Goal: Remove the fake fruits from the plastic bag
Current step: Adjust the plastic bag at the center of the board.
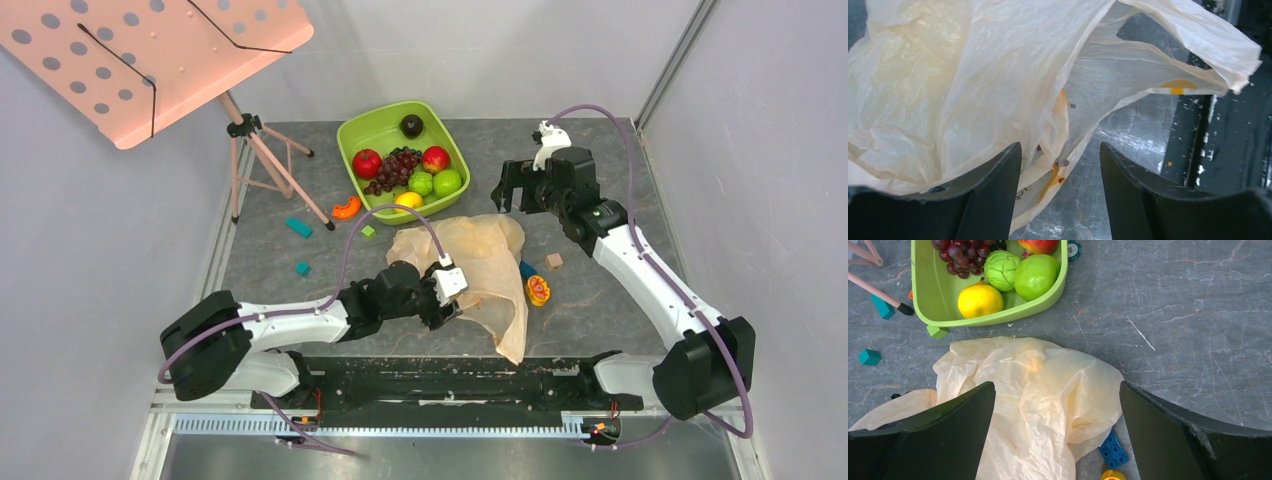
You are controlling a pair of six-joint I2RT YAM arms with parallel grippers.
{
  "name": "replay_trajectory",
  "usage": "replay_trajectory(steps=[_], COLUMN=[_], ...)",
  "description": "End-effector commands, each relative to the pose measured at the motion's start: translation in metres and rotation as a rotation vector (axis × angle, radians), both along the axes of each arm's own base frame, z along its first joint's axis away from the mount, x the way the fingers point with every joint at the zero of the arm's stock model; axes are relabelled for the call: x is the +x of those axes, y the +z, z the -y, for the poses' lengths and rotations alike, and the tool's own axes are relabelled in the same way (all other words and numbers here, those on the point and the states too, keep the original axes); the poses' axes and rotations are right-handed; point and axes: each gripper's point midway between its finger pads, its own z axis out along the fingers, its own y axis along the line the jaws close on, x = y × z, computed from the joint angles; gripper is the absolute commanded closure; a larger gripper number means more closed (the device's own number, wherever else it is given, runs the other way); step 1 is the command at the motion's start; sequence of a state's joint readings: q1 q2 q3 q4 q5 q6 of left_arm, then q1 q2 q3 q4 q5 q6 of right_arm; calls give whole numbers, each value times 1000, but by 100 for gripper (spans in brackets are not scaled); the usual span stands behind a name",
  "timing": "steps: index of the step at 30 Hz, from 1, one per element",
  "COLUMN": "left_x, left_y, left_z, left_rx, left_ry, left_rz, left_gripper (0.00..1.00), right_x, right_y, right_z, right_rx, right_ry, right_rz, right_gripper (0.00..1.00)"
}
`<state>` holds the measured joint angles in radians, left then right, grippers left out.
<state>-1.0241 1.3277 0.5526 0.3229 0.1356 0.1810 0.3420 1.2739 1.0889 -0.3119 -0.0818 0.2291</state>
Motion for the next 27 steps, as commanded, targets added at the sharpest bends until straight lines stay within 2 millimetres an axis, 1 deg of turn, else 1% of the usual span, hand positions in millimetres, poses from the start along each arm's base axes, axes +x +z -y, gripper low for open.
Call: replay_trajectory(steps=[1,5,9,11,14,16,19,21,25,27], left_x=[-23,-36,-55,-63,-73,-77,-77,-72,-59,-57], left_y=[-4,-13,-12,-10,1,10,25,34,44,48], left_z=[4,9,16,16,15,13,9,5,-4,-4], left_rx=[-38,-35,-33,-32,-41,-44,-57,-73,-77,-76], left_ry=[-48,-89,-142,-152,-159,-152,-125,-87,-4,11], left_rz=[-81,-120,-121,-105,-81,-54,-3,31,83,98], left_gripper=[35,35,35,34,34,32,30,28,27,26], right_x=[4,3,3,2,2,1,-1,-2,-3,-4], right_y=[5,0,-2,-2,-5,-8,-11,-15,-20,-21], right_z=[0,1,3,4,5,4,3,4,4,4], right_rx=[24,20,11,6,-1,0,0,-6,-15,-19], right_ry=[-7,-11,-15,-15,-17,-11,-1,0,4,10], right_rz=[32,26,26,28,24,18,12,7,1,-1], right_gripper=[2,2,2,2,2,2,2,2,2,2])
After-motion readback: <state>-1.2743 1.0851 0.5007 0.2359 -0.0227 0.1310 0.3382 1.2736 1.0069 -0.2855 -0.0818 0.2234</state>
